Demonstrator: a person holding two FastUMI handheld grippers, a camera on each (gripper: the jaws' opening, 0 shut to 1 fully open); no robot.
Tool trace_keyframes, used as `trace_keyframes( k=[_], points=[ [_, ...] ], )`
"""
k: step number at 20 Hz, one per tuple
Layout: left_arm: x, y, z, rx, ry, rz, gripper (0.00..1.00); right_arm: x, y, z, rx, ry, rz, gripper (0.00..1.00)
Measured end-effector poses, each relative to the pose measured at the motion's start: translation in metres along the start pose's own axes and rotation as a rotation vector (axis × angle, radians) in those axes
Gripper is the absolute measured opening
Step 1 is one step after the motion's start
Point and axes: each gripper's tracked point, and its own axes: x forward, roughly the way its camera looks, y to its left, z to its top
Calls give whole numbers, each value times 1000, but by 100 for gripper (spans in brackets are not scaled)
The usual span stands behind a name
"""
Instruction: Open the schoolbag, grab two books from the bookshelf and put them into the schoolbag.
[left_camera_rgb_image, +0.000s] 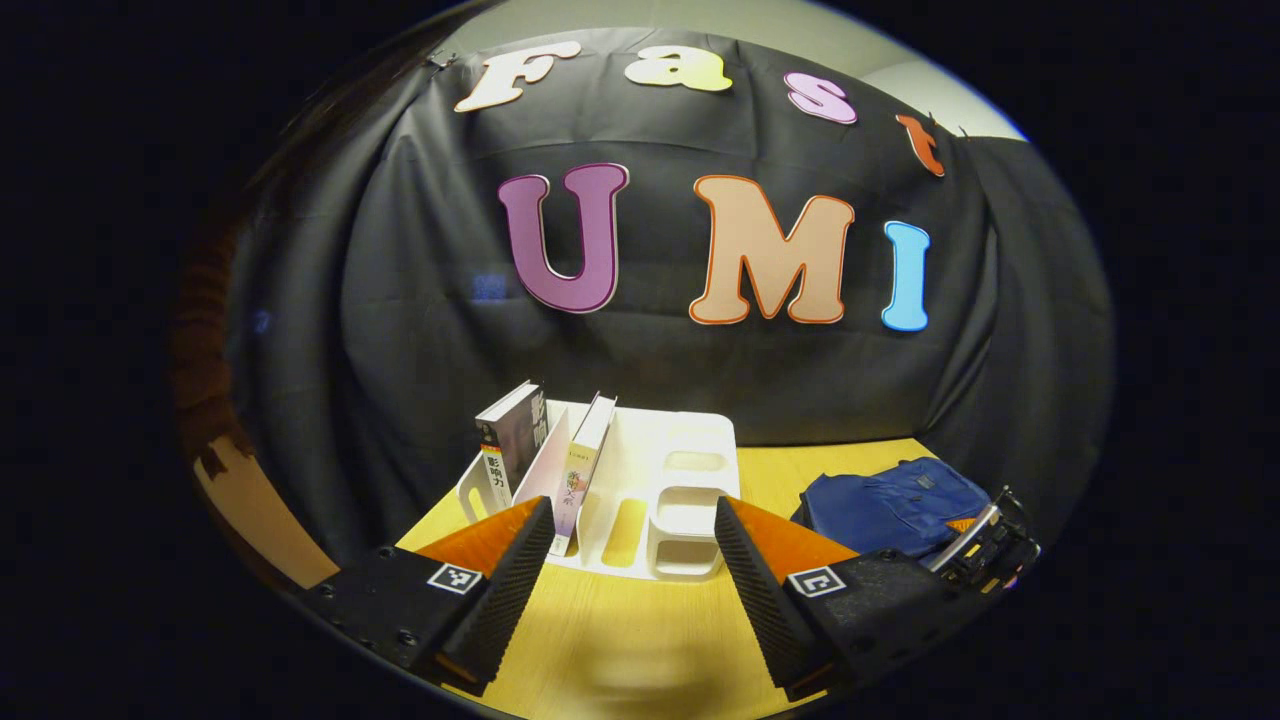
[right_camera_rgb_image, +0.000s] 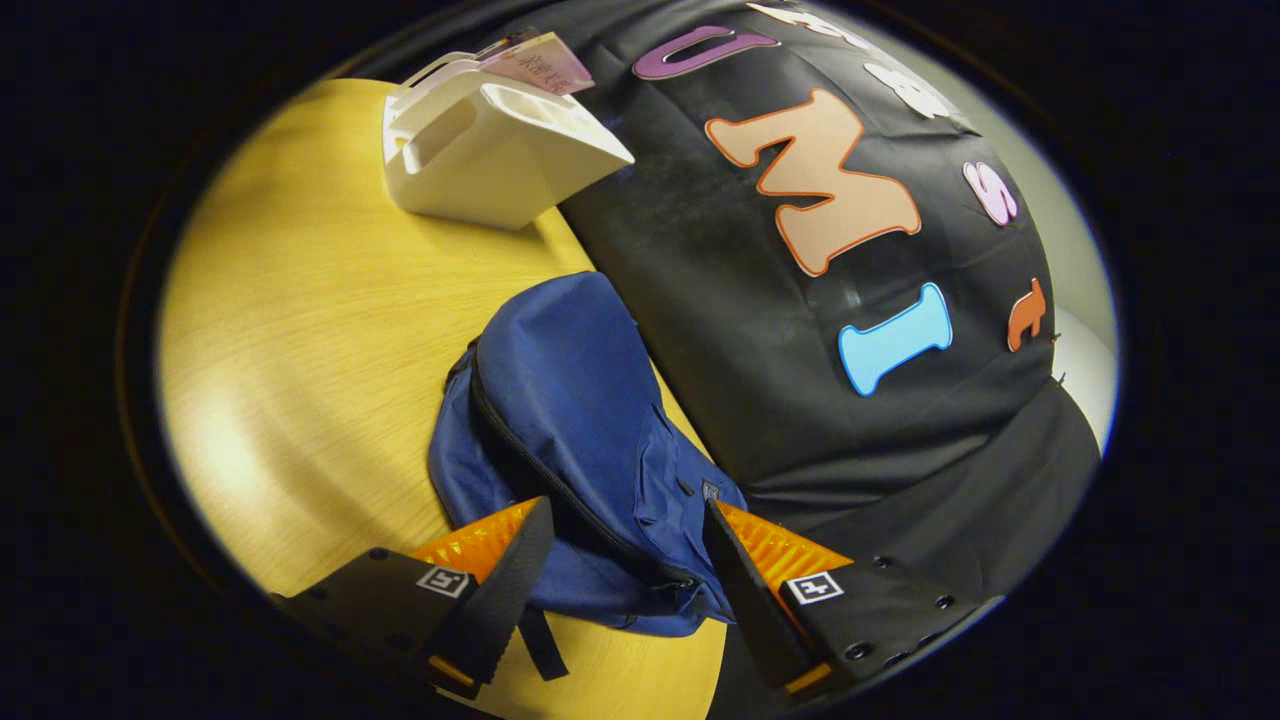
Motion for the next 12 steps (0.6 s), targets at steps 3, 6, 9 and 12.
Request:
trace_keyframes(
  k=[3, 6, 9, 12],
  points=[
    [1, 2, -6, -4, 18, -5, 95, 7, 3, -7, -24, 25, 6, 98],
    [1, 5, -6, 1, 21, -5, 92, 14, 1, -6, -34, 38, -8, 89],
    [-1, 6, -5, 2, 18, -10, 95, 23, -2, -5, -43, 48, -23, 89],
    [0, 8, -10, -5, 31, -9, 95, 32, -8, 0, -56, 41, -36, 88]
  ],
)
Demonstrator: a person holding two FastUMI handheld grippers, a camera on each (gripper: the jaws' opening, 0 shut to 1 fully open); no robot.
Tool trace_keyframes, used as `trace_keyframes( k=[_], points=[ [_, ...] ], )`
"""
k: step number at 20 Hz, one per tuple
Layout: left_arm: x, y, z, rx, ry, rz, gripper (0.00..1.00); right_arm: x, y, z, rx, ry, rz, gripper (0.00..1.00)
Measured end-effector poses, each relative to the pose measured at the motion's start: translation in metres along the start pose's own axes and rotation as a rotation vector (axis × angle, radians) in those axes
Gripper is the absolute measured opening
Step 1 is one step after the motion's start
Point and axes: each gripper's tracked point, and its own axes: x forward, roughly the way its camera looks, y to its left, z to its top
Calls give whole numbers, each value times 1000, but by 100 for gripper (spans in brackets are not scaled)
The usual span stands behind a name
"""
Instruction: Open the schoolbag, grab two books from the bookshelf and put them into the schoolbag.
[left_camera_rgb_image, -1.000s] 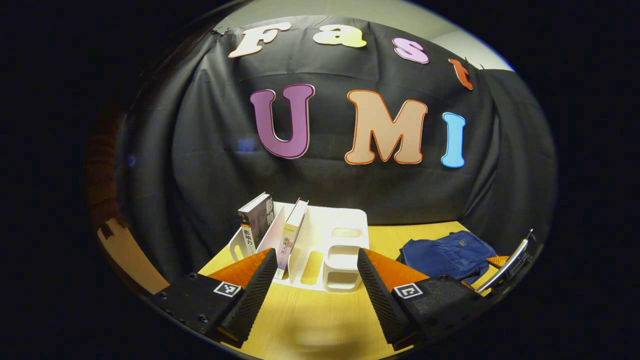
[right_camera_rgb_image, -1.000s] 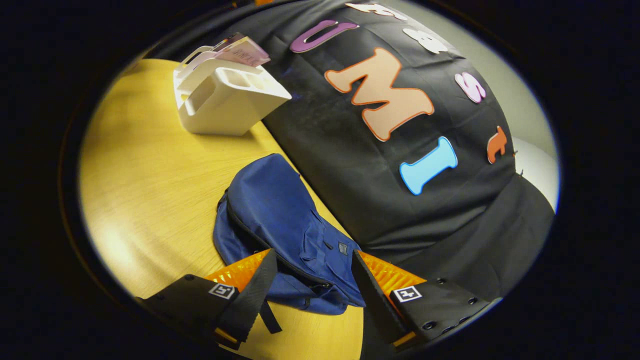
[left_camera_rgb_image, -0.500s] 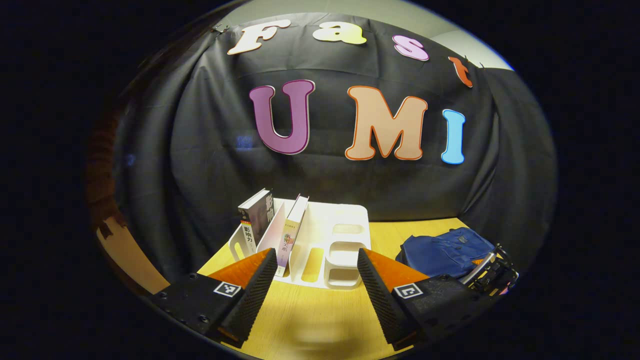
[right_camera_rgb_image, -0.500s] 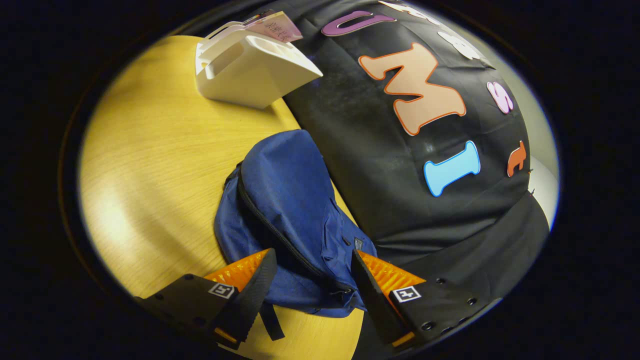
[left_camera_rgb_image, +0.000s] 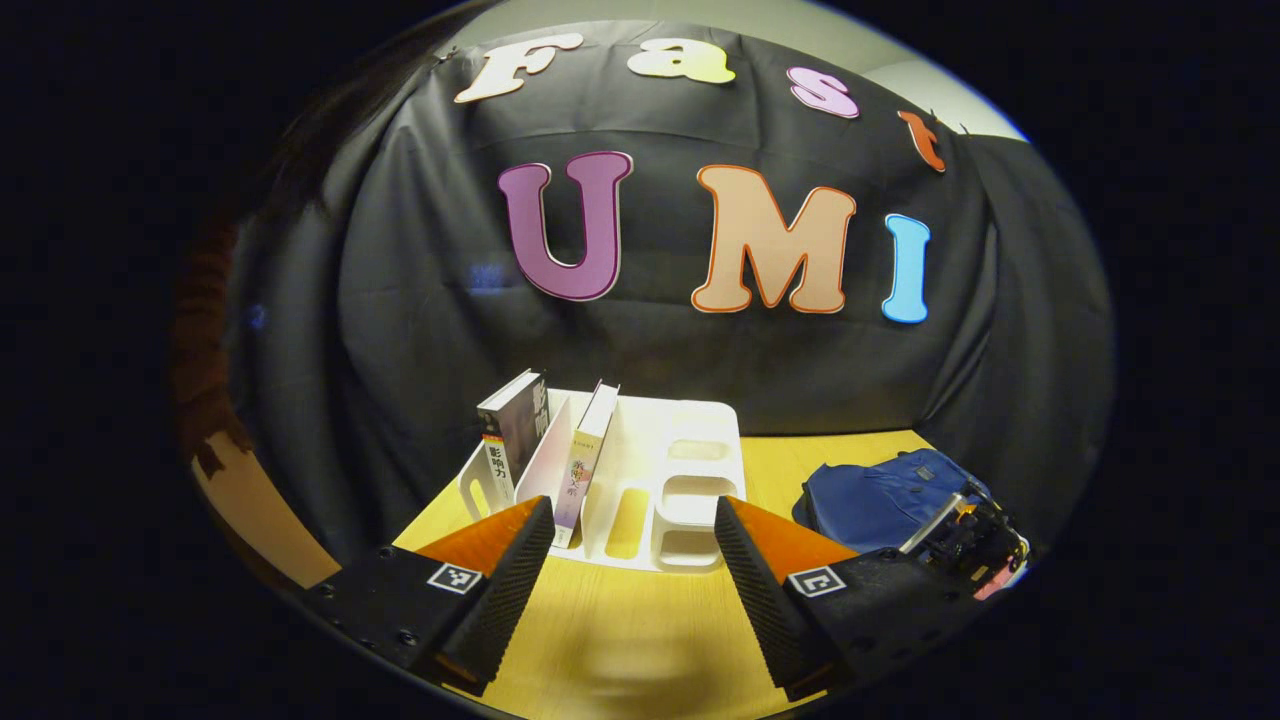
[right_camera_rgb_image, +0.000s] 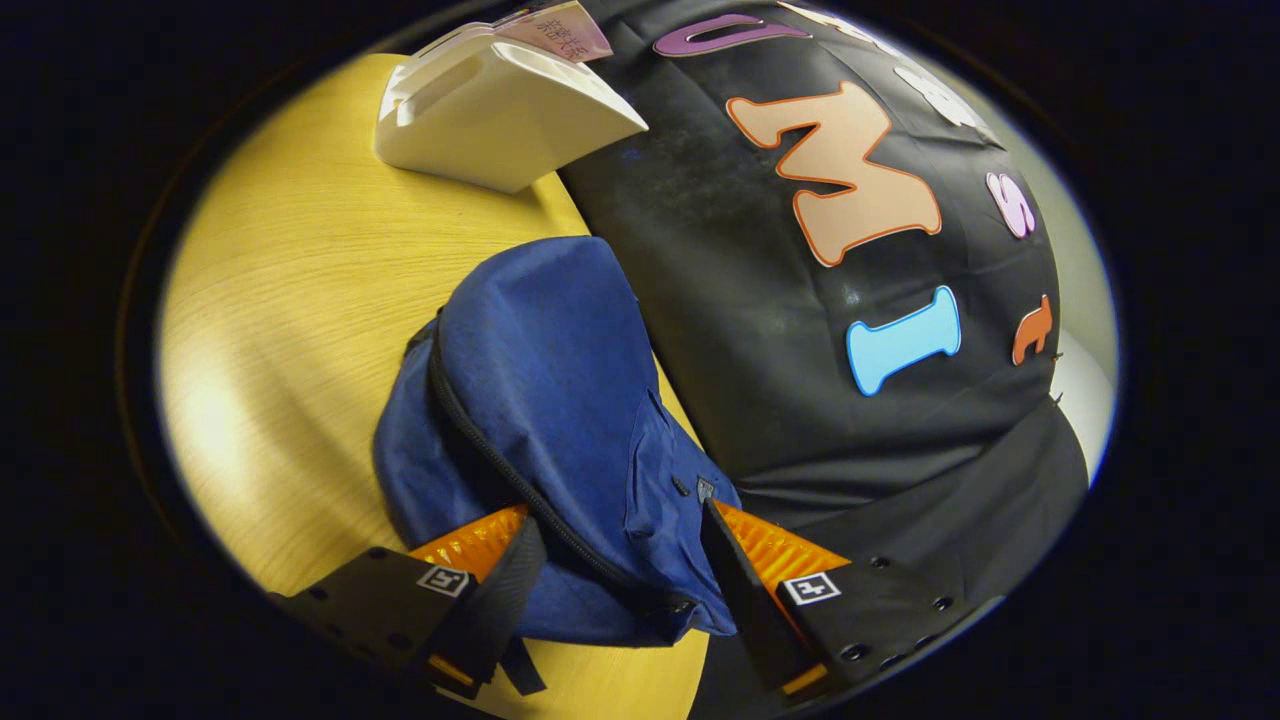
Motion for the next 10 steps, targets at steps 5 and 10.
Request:
trace_keyframes(
  k=[5, 10],
  points=[
    [0, 5, -1, -5, 8, 15, 92, 20, 2, 4, -17, 0, 12, 73],
    [1, 6, -3, -8, 18, 25, 94, 36, 14, 5, -23, 27, 48, 37]
  ],
)
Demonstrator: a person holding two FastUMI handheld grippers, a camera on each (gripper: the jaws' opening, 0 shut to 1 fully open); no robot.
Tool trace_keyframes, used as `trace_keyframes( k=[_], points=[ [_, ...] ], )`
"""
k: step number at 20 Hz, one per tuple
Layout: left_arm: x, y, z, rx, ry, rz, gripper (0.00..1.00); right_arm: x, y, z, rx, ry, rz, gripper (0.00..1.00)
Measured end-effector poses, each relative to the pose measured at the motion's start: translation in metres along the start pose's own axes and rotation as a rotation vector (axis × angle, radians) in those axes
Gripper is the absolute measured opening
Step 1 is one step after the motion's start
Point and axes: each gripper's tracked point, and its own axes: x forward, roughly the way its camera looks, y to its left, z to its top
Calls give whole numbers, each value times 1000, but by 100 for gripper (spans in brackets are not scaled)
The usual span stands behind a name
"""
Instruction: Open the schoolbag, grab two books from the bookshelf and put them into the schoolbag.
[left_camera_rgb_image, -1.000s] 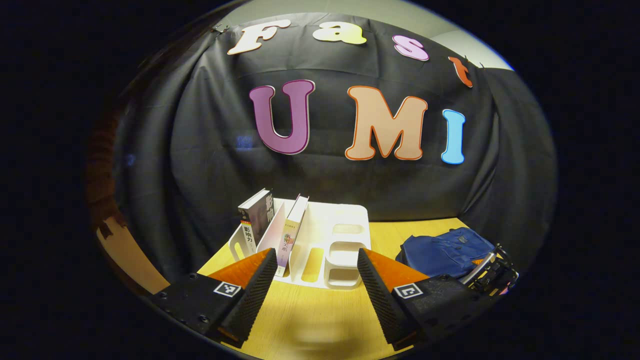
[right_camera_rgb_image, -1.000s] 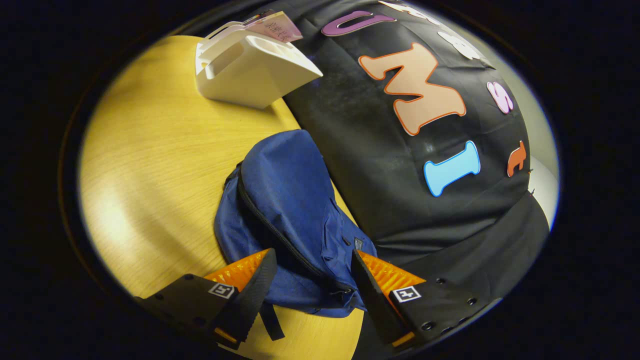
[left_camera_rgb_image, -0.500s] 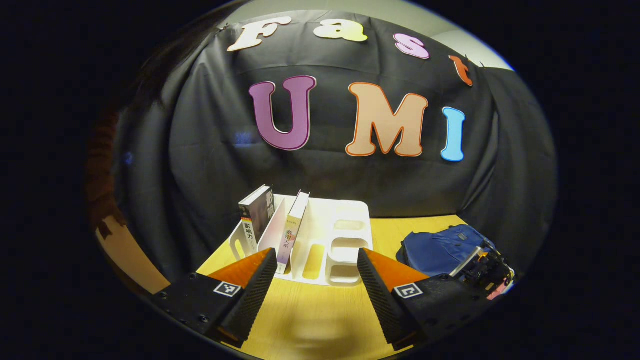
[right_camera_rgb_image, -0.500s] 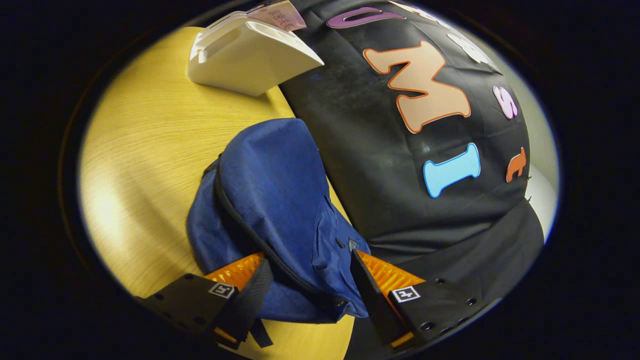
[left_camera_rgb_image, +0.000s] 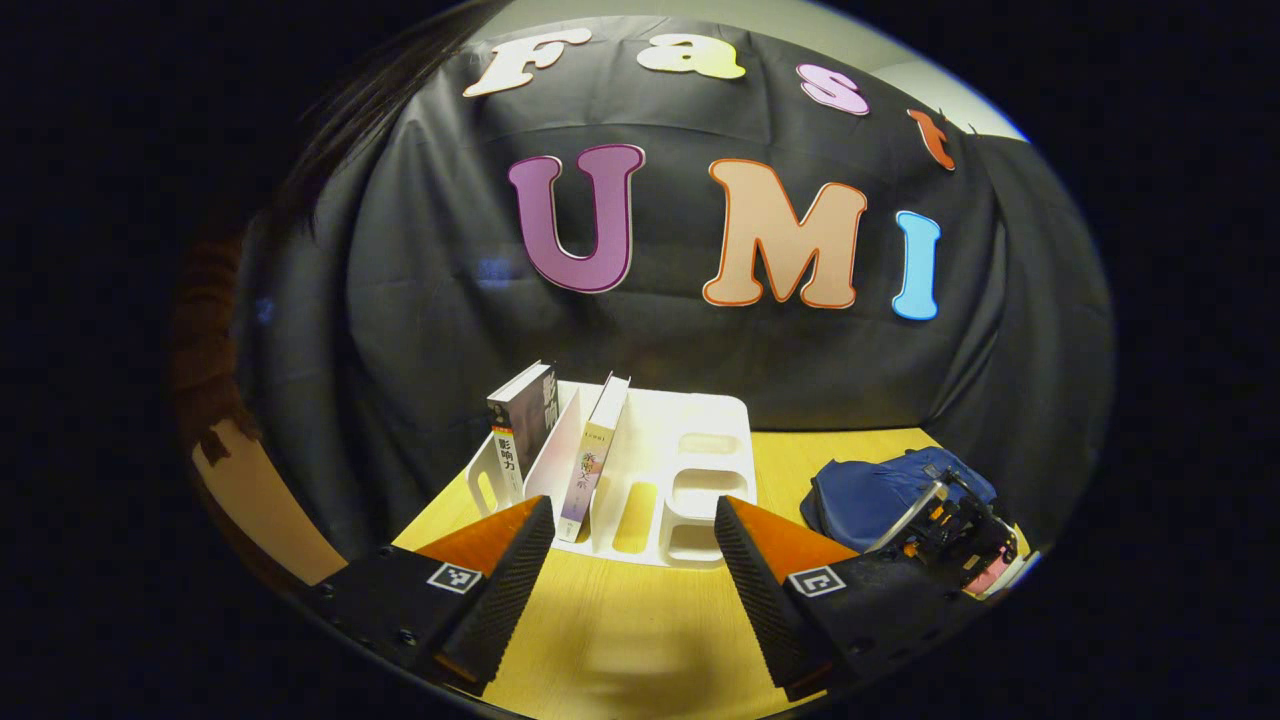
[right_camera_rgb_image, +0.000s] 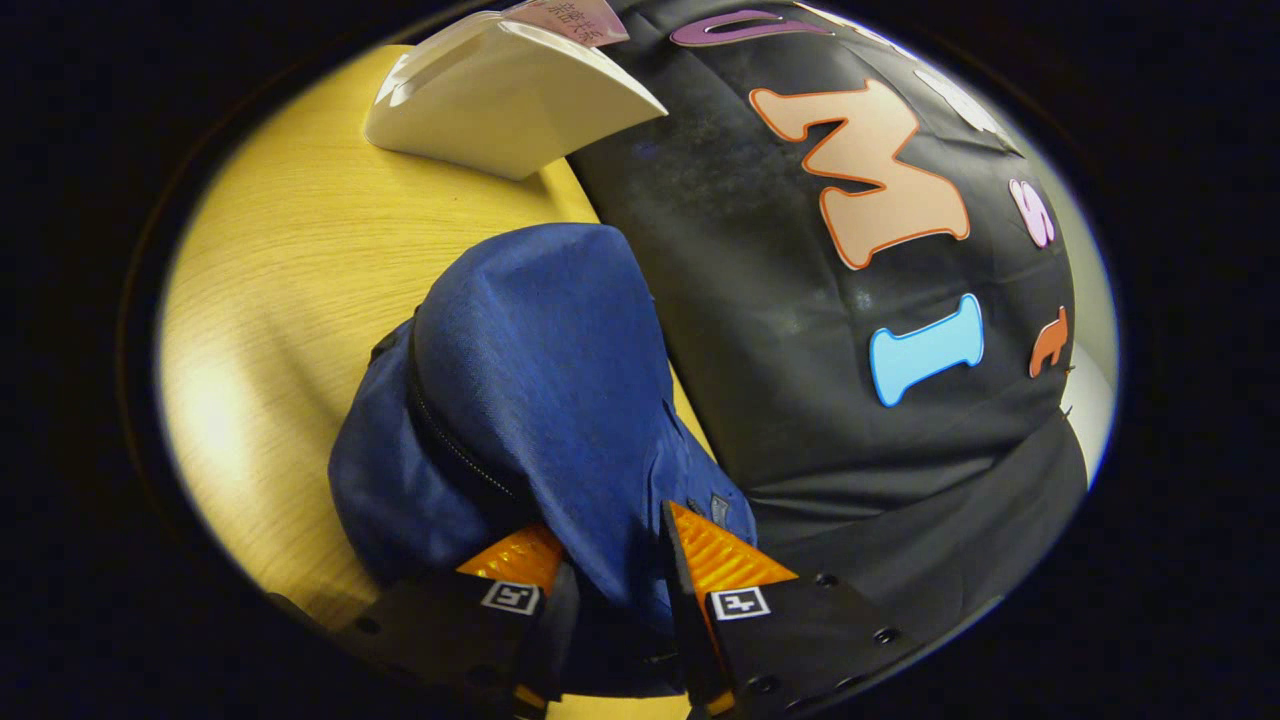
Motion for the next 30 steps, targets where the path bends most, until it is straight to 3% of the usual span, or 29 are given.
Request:
trace_keyframes(
  k=[1, 3, 4, 6, 7, 9, 10, 16, 17, 21, 30],
  points=[
    [0, 0, -2, 1, 3, 2, 92, 3, 0, 2, -3, 0, -3, 37],
    [0, 0, -2, 2, 7, 6, 94, 4, 0, 3, -11, -7, -23, 11],
    [0, 1, -2, 1, 10, 7, 95, 5, -1, 4, -19, -6, -25, 15],
    [1, 1, -5, 0, 16, 9, 91, 7, 4, 3, -20, -6, -2, 6],
    [2, 2, -5, -1, 19, 10, 95, 8, 6, 2, -16, -3, 15, 6],
    [4, 3, -6, -5, 24, 12, 91, 7, 7, 0, -13, -5, 20, 4],
    [5, 3, -9, -7, 31, 11, 95, 8, 7, 0, -8, -3, 27, 4],
    [19, 8, -11, -8, 63, 33, 95, 3, 2, 0, 48, 0, 55, 6],
    [22, 8, -10, -9, 69, 35, 95, 4, 1, -1, 58, 2, 63, 1],
    [37, 12, -6, -9, 105, 42, 94, 3, -9, 3, 96, -2, 64, 1],
    [97, 32, 19, 47, 199, 59, 94, 0, -24, 6, 113, -1, 72, 1]
  ],
)
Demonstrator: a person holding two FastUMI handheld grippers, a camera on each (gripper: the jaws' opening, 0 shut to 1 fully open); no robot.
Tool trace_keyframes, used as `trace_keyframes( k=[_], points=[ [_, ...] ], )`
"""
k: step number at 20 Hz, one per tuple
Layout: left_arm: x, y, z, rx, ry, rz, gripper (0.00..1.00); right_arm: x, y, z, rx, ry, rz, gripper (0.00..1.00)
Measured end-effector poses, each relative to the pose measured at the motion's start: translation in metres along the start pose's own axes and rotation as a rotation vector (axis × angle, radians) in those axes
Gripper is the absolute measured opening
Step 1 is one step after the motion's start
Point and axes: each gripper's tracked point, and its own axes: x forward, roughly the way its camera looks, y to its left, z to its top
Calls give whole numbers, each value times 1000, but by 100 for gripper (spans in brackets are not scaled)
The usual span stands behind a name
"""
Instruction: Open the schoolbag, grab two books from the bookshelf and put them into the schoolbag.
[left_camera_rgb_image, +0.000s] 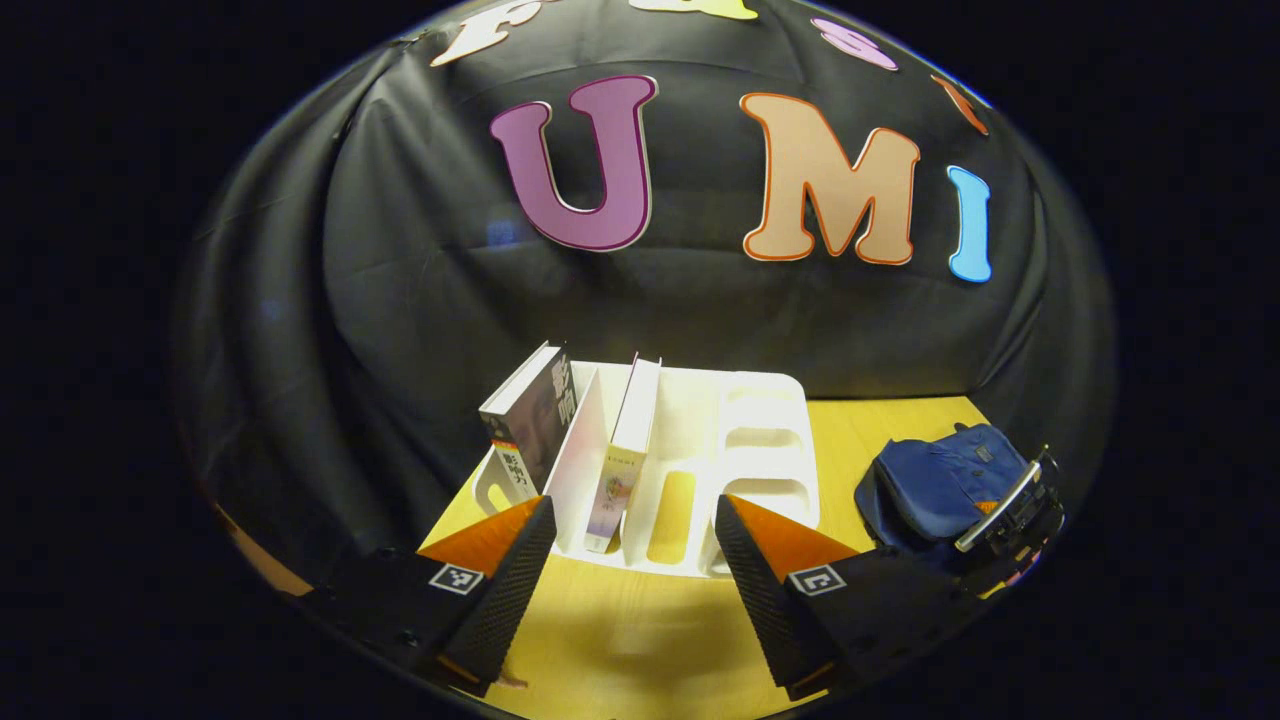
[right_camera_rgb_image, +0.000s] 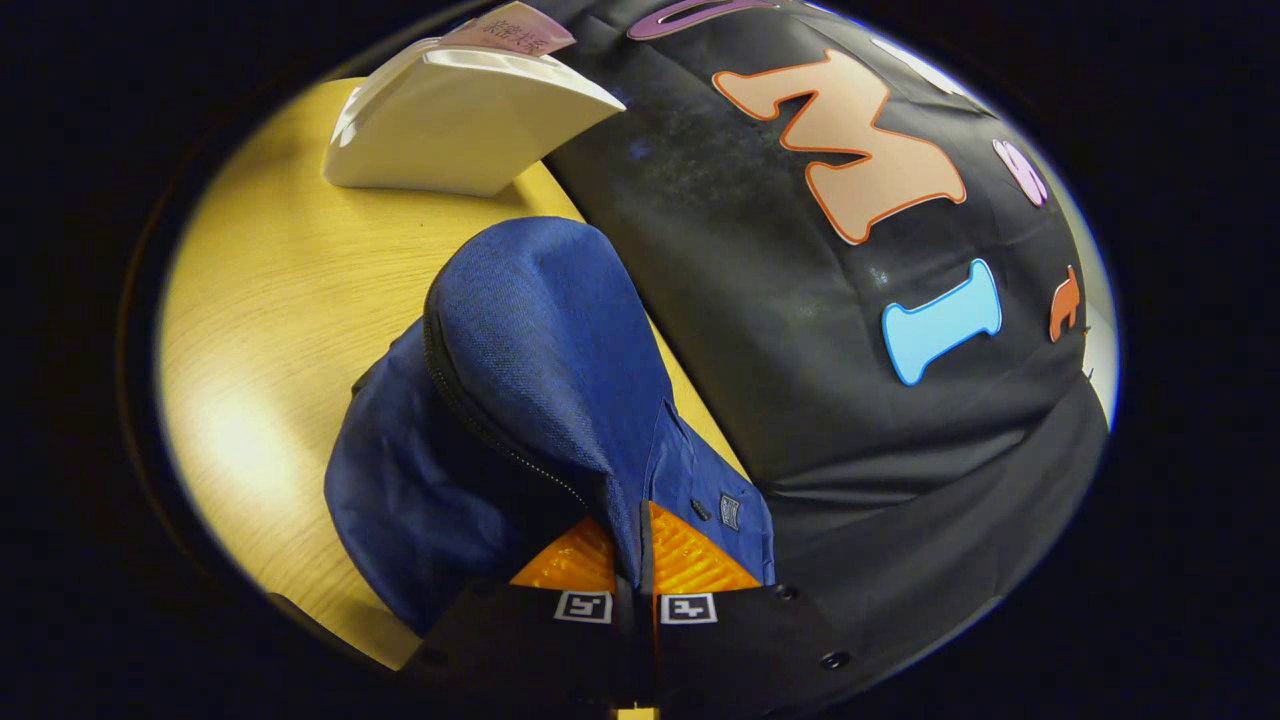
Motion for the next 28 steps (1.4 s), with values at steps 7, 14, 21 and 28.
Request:
trace_keyframes(
  k=[7, 14, 21, 28],
  points=[
    [50, 2, 14, 9, 152, -80, 94, -5, -12, 2, 5, -5, -32, 1],
    [94, -1, 17, 35, 353, -164, 93, -6, -17, 4, 7, -6, -51, 4],
    [127, -1, 0, 124, 552, -211, 90, -9, -28, 4, 26, -14, -66, 1],
    [139, 17, -19, 127, 715, -216, 76, -10, -28, 3, 32, -18, -71, 1]
  ],
)
